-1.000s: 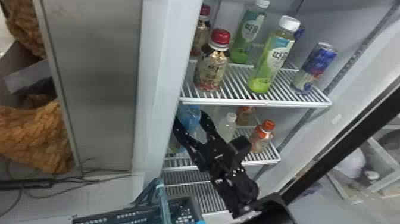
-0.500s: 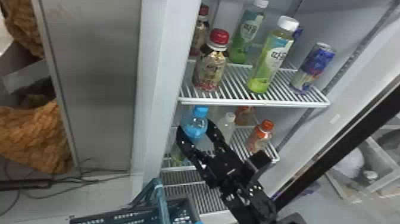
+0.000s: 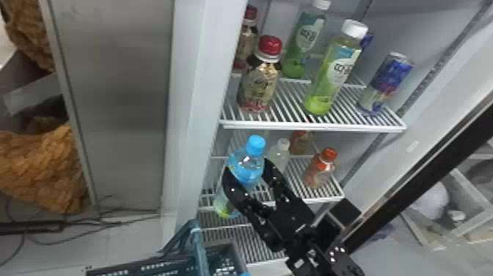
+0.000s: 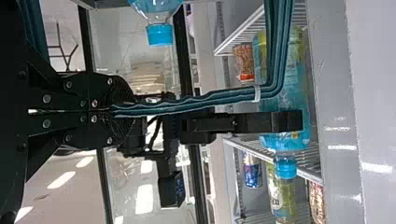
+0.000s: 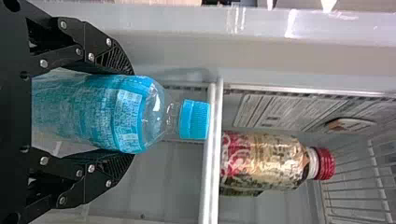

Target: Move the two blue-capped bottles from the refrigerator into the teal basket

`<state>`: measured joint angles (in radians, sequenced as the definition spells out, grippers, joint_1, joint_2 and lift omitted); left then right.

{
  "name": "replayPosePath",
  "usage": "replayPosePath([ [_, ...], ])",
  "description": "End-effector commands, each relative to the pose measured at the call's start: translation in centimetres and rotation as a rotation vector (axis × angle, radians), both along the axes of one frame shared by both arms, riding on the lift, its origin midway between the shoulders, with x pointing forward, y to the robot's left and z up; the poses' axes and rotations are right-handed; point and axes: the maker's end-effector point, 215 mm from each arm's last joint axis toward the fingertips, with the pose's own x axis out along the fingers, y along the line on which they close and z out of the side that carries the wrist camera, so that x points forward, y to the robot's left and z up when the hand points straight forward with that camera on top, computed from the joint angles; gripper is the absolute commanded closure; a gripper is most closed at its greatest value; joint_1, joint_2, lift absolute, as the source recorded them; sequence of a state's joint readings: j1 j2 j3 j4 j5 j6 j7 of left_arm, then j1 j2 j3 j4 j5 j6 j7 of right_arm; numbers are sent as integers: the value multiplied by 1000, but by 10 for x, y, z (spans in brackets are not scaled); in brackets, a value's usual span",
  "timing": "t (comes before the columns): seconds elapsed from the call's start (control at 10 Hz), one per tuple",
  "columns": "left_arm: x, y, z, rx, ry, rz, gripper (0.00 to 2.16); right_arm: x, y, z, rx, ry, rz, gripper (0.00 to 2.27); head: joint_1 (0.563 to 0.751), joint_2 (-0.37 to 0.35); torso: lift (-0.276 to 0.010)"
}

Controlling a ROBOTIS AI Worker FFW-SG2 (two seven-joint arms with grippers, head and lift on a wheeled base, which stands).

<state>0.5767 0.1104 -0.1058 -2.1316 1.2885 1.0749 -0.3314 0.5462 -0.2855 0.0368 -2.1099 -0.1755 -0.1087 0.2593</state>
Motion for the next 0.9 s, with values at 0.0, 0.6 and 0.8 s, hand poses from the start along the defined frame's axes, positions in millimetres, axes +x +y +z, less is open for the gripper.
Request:
replayPosePath([
  [0.0, 0, 0, 0, 0, 0, 0, 1157, -11, 2, 7, 3, 9, 12, 585, 695, -350, -163],
  [0.6, -1, 1, -2, 3, 4, 2, 1157, -61, 10, 30, 47, 87, 65, 585, 695, -350, -163],
  [0.8, -1, 1, -2, 3, 4, 2, 1157, -77, 14, 34, 40, 128, 90, 585, 695, -350, -163],
])
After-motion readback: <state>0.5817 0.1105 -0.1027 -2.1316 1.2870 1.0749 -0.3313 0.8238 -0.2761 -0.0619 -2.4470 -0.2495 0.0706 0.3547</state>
